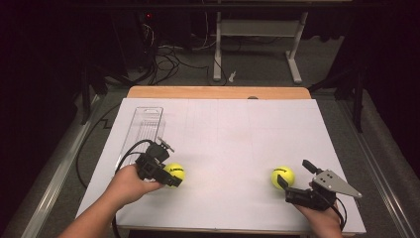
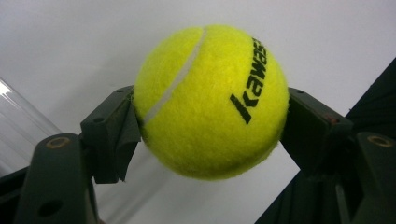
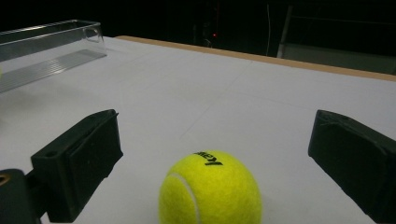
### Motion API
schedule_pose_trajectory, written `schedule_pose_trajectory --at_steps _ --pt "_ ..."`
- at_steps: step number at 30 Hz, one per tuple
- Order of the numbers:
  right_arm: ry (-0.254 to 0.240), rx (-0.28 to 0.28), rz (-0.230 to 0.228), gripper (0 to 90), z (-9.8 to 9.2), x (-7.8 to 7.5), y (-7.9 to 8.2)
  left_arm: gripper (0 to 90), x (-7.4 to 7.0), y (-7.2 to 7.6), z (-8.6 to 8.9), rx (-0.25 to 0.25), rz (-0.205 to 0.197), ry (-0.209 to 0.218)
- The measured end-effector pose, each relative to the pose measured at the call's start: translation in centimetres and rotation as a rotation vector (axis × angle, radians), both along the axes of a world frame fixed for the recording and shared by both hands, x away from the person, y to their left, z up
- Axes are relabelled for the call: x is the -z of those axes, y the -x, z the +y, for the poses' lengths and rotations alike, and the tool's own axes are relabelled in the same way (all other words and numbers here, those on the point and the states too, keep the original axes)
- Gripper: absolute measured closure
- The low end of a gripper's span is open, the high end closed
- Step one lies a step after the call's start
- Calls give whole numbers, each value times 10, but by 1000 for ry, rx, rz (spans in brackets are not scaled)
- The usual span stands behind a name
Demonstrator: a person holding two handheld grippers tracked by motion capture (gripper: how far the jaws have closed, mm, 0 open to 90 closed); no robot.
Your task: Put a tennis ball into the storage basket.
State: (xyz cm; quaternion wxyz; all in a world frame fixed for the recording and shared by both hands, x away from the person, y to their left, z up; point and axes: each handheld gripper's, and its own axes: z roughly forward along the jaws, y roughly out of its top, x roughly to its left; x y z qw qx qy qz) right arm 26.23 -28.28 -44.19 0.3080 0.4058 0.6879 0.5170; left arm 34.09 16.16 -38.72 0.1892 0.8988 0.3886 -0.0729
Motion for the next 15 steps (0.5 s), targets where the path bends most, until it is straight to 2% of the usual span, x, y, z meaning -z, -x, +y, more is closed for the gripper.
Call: schedule_pose_trajectory --at_steps 7,8,9,15 --pt "0 1 1 29 0 0 0 268 -12 -3 3 -7 -10 -6" --pt "0 1 1 29 0 0 0 268 -11 0 -1 -68 -27 27" --pt "0 1 1 29 0 0 0 268 -13 0 -1 -76 -29 30" --pt "-1 0 1 29 0 0 0 268 -24 -2 0 -50 -33 24"
